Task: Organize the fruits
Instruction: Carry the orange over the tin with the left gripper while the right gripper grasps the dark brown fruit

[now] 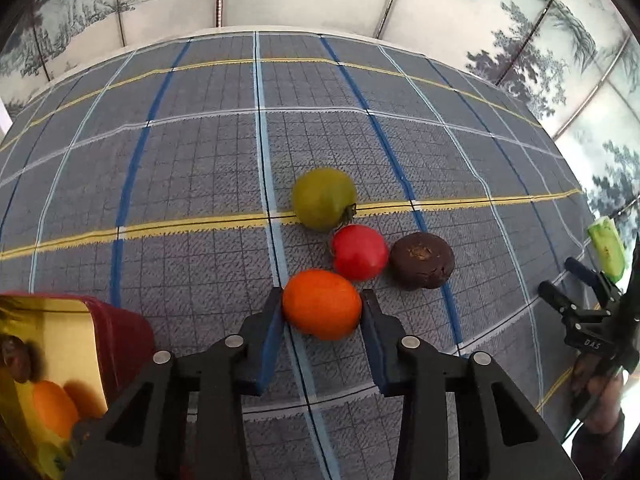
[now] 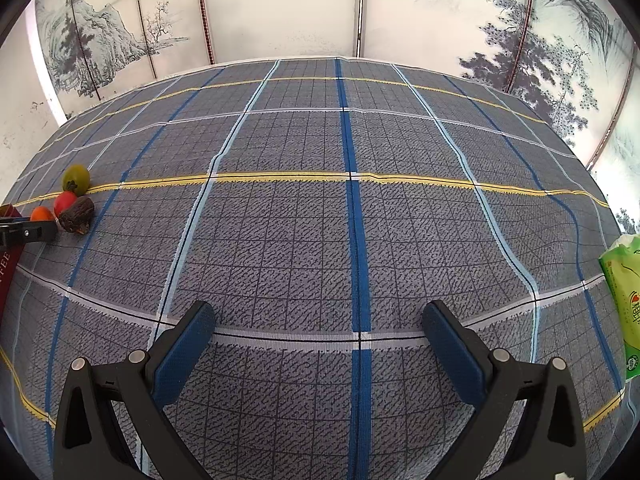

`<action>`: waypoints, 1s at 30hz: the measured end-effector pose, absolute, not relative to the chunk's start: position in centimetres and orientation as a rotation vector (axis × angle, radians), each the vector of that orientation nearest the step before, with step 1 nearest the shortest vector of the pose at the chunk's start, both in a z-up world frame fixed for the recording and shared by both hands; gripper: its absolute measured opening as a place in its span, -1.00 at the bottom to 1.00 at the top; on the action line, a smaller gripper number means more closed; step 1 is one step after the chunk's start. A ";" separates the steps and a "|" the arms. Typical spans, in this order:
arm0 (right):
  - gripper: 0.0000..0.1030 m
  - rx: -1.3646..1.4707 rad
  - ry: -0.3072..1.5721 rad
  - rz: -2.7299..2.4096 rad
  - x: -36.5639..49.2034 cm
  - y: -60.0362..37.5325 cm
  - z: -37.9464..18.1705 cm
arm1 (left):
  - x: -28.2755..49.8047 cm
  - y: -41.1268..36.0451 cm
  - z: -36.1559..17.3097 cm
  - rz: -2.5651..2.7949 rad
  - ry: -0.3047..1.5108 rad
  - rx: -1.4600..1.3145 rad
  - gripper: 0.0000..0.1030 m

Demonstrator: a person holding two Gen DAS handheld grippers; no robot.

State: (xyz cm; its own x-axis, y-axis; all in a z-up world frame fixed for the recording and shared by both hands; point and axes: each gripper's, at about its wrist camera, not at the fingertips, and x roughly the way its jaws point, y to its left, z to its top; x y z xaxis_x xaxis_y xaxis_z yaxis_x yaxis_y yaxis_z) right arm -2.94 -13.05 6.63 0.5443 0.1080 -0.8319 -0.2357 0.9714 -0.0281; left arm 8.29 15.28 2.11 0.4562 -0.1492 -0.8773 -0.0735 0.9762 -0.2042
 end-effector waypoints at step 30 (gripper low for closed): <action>0.49 -0.241 0.869 0.756 -2.9 2.5 8.4 | -6.9 15.1 10.1 0.053 0.889 -0.338 -0.30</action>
